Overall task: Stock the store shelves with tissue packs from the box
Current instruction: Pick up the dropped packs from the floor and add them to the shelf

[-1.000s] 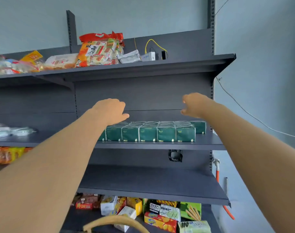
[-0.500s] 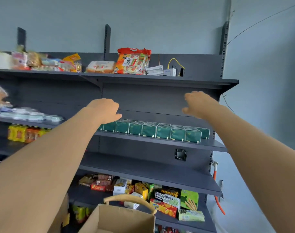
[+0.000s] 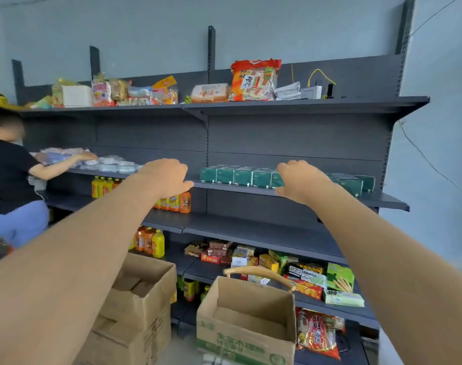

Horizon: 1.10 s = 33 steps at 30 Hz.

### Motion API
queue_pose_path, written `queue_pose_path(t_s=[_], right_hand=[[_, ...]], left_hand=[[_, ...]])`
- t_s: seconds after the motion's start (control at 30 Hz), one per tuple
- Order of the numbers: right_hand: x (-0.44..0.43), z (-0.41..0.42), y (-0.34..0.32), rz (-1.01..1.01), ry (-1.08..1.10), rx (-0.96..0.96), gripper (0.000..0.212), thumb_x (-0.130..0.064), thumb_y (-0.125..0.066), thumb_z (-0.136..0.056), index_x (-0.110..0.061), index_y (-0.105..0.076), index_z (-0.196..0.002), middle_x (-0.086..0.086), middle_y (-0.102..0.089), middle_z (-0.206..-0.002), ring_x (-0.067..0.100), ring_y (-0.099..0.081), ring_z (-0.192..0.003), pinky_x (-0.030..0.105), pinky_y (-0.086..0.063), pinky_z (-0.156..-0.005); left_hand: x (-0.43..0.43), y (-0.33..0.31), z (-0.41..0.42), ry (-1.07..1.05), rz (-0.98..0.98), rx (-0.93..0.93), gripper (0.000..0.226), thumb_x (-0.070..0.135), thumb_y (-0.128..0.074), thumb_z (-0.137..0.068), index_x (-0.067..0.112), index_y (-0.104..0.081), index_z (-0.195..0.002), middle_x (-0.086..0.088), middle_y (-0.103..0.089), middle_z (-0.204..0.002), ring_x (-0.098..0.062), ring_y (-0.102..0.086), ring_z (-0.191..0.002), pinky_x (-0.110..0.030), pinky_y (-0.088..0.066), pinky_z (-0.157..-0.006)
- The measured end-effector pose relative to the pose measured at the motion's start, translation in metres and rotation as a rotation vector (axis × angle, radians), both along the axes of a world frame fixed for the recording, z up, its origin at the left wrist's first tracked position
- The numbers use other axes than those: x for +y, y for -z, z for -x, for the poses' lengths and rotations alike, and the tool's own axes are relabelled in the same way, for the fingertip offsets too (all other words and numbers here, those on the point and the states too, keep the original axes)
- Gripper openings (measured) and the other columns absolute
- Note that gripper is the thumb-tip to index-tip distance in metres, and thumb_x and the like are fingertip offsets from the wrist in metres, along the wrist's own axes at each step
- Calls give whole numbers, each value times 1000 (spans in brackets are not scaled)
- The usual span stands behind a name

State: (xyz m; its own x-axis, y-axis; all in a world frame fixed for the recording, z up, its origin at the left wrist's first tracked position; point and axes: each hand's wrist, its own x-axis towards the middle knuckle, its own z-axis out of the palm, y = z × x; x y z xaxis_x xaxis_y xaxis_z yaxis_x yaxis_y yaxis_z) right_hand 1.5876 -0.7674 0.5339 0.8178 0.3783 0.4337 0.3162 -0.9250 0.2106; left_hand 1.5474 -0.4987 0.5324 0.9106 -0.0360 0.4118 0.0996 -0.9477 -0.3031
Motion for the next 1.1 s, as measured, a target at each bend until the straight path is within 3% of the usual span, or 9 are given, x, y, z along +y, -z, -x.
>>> queue_pose_path(t_s=[0.17,0.3,0.53,0.93,1.1], right_hand=[[85,-7,21,25,22,54,37,-30,-50,-95,-5,-46,-122,14,-51,-120,31,-45,-115,39,-41,-90],[165,-29,43,-3,45,112,41,-32,-50,-95,-6,-44,-126,14,-52,-121,31,-46,-115,40,-43,-90],[276,-67,96,-8,78,247,44,-32,-52,-95,-6,-41,-129,14,-50,-125,32,-45,-118,41,-43,-91],[378,-237,214,40,68,434,41,-30,-51,-94,-7,-44,-128,13,-52,-125,30,-46,-118,40,-43,-92],[399,-323,280,-4,44,555,41,-30,-55,-92,-6,-46,-125,13,-52,-125,30,-47,-118,40,-43,-90]], left_hand=[[85,26,8,-19,35,26,30,41,-38,-98,14,-46,-91,-2,-48,-89,-19,-47,-81,-34,-43,-72],[164,54,-15,12,23,68,35,39,-39,-98,10,-57,-106,-5,-59,-101,-22,-57,-90,-33,-47,-73],[274,99,-63,28,47,167,41,44,-38,-98,12,-55,-116,-4,-57,-103,-22,-56,-97,-33,-48,-74],[347,236,-229,52,107,346,40,40,-36,-99,10,-55,-115,-7,-57,-110,-25,-55,-102,-38,-51,-80],[353,285,-324,65,147,457,44,40,-36,-99,9,-51,-126,-9,-52,-124,-25,-50,-114,-36,-45,-88]])
